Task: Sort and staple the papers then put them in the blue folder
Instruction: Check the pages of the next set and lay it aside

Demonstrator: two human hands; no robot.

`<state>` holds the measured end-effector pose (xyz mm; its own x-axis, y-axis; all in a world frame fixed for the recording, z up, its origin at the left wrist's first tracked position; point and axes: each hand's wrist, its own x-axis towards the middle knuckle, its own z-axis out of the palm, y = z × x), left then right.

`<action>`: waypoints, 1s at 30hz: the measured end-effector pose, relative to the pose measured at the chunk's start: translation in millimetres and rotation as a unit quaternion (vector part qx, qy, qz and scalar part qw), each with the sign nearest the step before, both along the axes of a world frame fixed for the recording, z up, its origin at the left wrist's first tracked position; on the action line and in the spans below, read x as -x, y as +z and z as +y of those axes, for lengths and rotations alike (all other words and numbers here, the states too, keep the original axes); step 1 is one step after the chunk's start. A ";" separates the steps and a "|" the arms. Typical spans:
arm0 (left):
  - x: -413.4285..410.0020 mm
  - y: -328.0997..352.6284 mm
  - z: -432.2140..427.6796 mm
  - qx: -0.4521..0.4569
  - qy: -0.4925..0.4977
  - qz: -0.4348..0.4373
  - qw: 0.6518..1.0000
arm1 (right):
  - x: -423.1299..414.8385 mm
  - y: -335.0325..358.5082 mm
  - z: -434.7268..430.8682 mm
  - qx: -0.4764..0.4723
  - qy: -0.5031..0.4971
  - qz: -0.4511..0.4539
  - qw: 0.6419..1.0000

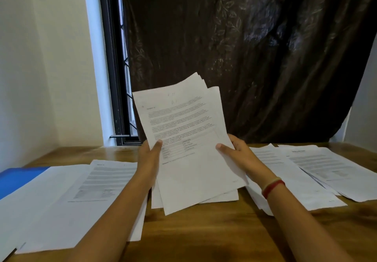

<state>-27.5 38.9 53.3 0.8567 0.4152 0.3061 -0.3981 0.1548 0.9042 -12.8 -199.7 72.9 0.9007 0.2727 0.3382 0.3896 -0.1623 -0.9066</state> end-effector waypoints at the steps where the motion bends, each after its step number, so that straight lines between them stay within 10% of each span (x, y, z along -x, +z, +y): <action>1: 3.6 2.8 -3.3 -0.018 0.025 -0.036 0.999 | 0.8 -0.1 2.6 0.006 -0.009 -0.015 1.000; 10: 19.9 21.9 -21.0 -0.207 0.141 -0.277 0.928 | 14.5 0.6 33.2 -0.030 -0.099 -0.160 0.982; 30: 12.5 10.1 -14.1 -0.253 0.162 -0.108 0.948 | 6.6 -4.6 30.4 -0.102 -0.181 -0.050 0.977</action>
